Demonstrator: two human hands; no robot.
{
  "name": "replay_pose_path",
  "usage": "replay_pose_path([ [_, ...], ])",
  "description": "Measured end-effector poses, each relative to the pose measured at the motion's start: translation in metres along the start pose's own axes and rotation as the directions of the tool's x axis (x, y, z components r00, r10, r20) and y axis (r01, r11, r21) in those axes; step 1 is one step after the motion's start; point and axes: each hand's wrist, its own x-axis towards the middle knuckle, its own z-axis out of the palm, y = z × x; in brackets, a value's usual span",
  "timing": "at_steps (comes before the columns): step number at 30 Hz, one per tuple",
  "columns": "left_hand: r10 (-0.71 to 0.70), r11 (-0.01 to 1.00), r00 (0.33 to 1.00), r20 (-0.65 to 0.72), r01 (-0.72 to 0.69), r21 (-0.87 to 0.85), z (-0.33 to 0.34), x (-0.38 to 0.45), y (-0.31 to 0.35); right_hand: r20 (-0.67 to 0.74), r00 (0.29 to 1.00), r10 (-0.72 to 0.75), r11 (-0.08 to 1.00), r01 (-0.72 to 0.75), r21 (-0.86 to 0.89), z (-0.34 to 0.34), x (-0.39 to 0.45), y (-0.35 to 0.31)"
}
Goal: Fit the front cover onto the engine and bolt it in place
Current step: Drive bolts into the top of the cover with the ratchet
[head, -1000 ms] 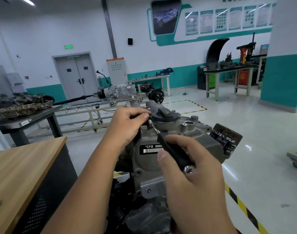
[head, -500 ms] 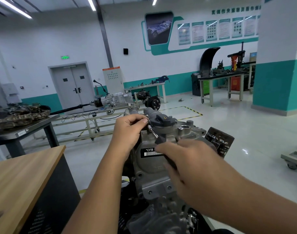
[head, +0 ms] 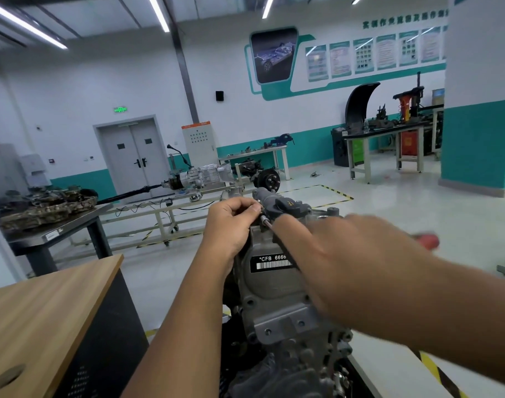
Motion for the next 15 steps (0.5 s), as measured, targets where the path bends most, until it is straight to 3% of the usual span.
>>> replay_pose_path([
  [4, -0.004, 1.0, 1.0, -0.016, 0.004, 0.002, 0.001, -0.001, 0.002, 0.036, 0.993, -0.109, 0.962, 0.114, -0.247, -0.008, 0.005, 0.014],
  [6, -0.003, 1.0, 1.0, -0.017, 0.003, 0.002, 0.001, -0.002, 0.001, -0.008, 0.999, -0.045, 0.996, 0.044, -0.081, 0.001, 0.004, 0.01],
  [7, 0.006, 1.0, 1.0, -0.017, -0.006, 0.005, 0.002, -0.002, 0.001, -0.05, 0.996, 0.079, 0.989, -0.071, 0.133, 0.004, 0.002, 0.007],
  [8, 0.017, 1.0, 1.0, -0.017, -0.017, 0.011, 0.001, -0.003, 0.001, -0.079, 0.964, 0.254, 0.896, -0.204, 0.394, 0.008, 0.0, 0.002],
  [10, 0.038, 0.999, 0.999, -0.019, -0.038, 0.021, 0.002, -0.003, 0.001, 0.017, 0.812, 0.583, 0.464, -0.35, 0.814, 0.015, 0.0, -0.005],
  [11, 0.048, 0.999, 0.999, -0.02, -0.048, 0.023, 0.002, -0.003, 0.001, 0.087, 0.757, 0.648, 0.264, -0.33, 0.906, 0.018, 0.0, -0.006],
  [12, 0.055, 0.998, 0.998, -0.021, -0.054, 0.024, 0.001, -0.003, 0.0, 0.12, 0.74, 0.662, 0.18, -0.312, 0.933, 0.02, 0.0, -0.007],
  [13, 0.058, 0.998, 0.998, -0.021, -0.058, 0.023, 0.001, -0.003, -0.001, 0.111, 0.757, 0.644, 0.216, -0.32, 0.923, 0.021, 0.0, -0.009],
  [14, 0.061, 0.998, 0.998, -0.016, -0.061, 0.021, 0.001, -0.003, -0.001, 0.044, 0.818, 0.574, 0.405, -0.33, 0.853, 0.021, -0.002, -0.009],
  [15, 0.067, 0.998, 0.998, -0.006, -0.067, 0.018, 0.0, -0.003, -0.001, -0.042, 0.907, 0.419, 0.681, -0.284, 0.675, 0.02, -0.004, -0.007],
])
